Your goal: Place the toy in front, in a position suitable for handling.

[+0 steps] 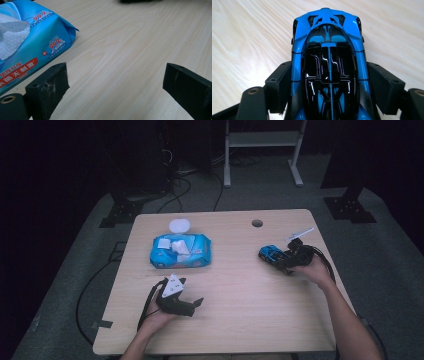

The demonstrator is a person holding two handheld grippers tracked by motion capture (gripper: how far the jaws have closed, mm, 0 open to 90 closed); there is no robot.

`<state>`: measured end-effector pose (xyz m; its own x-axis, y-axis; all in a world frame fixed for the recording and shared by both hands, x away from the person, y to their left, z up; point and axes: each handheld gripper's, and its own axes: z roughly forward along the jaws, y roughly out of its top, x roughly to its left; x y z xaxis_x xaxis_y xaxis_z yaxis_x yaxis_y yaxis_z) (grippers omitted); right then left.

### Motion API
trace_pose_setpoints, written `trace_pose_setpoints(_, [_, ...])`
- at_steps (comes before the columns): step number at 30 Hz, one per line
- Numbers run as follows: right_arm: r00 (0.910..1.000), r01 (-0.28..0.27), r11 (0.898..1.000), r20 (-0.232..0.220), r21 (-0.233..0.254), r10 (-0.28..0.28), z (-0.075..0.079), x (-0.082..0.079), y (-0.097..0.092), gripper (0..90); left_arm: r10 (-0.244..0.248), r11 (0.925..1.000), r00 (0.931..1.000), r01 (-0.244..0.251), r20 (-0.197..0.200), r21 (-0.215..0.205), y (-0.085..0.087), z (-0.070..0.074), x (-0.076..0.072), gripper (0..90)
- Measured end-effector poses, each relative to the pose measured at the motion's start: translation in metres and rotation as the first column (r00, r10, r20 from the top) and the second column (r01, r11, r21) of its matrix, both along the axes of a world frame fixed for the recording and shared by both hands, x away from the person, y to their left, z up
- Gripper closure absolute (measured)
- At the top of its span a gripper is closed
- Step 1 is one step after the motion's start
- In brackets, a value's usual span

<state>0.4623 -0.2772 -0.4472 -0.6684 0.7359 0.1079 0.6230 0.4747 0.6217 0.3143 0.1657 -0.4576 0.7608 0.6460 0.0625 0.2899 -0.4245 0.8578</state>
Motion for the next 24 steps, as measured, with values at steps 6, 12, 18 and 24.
trace_pose_setpoints(6, [0.9947,-0.069,0.996,0.08,0.058,0.064,0.027,-0.015,0.012,25.7,0.017,0.9998,0.9998,-0.017,0.006,-0.01,0.004,0.002,0.001,5.5])
trace_pose_setpoints(12, [0.9709,-0.197,0.978,0.152,0.068,0.185,0.054,-0.041,0.04,25.7,0.045,0.9985,0.9988,-0.045,0.017,-0.033,0.009,0.005,0.002,5.5])
trace_pose_setpoints(18, [0.938,-0.315,0.947,0.173,0.063,0.3,0.062,-0.067,0.07,25.7,0.076,0.9954,0.9969,-0.074,0.019,-0.06,0.018,0.008,0.002,5.5])
trace_pose_setpoints(24, [0.9006,-0.419,0.907,0.144,0.038,0.41,0.05,-0.094,0.101,25.7,0.094,0.992,0.9954,-0.092,0.016,-0.086,0.022,0.009,0.004,5.5])
